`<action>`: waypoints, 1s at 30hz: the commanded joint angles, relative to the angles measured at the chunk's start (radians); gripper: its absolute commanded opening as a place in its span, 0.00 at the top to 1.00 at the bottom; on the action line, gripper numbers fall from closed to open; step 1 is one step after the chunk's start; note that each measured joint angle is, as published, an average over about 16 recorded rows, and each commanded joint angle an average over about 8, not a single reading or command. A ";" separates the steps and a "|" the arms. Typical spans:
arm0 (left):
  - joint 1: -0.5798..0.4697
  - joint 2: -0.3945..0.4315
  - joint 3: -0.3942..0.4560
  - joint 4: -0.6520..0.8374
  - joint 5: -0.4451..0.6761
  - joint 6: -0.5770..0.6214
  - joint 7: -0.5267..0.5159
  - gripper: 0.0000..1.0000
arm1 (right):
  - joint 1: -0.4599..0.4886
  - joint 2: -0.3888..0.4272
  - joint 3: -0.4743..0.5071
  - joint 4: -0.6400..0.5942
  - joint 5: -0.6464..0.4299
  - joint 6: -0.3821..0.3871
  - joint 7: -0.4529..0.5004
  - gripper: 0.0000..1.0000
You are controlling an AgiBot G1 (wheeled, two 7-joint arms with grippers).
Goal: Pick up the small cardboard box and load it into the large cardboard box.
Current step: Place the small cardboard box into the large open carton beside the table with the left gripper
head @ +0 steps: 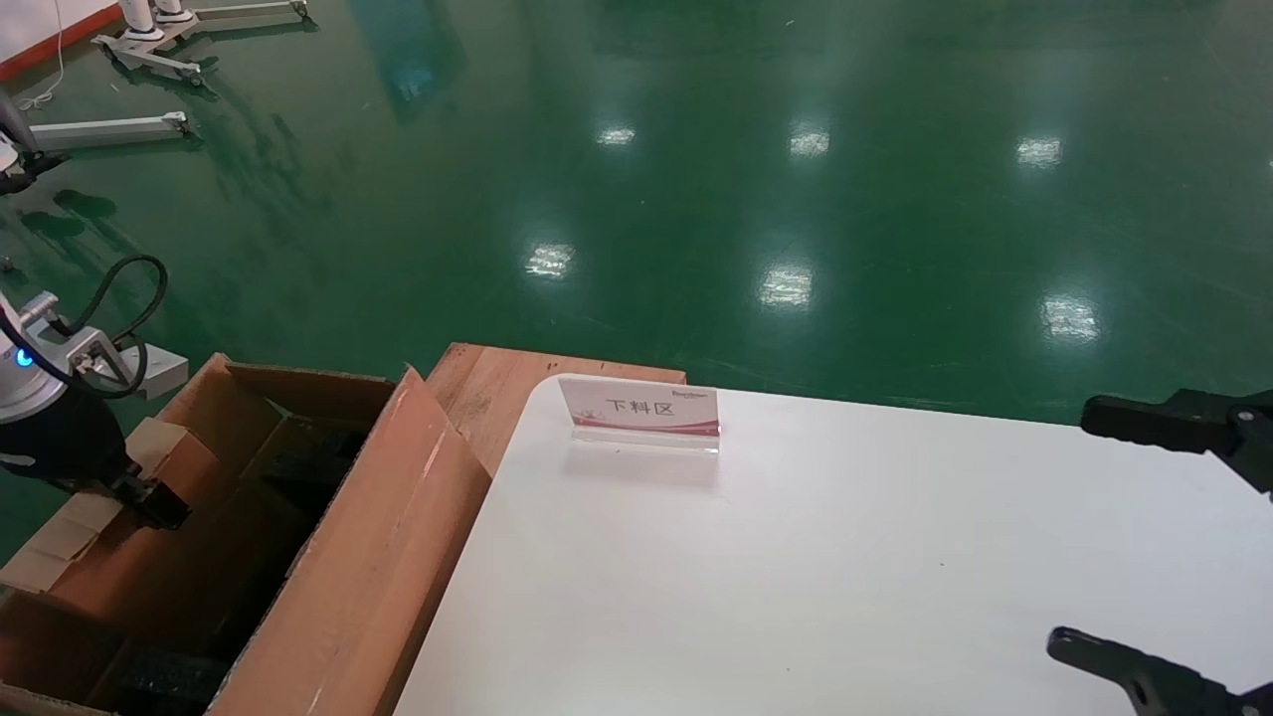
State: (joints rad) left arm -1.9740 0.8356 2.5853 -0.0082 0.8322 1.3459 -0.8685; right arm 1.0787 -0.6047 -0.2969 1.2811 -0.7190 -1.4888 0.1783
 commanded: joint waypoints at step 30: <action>-0.003 0.000 0.001 0.000 0.004 0.002 0.002 0.00 | 0.000 0.000 0.000 0.000 0.000 0.000 0.000 0.00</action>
State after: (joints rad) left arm -1.9770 0.8353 2.5860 -0.0083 0.8357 1.3477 -0.8671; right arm 1.0786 -0.6046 -0.2966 1.2810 -0.7188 -1.4888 0.1783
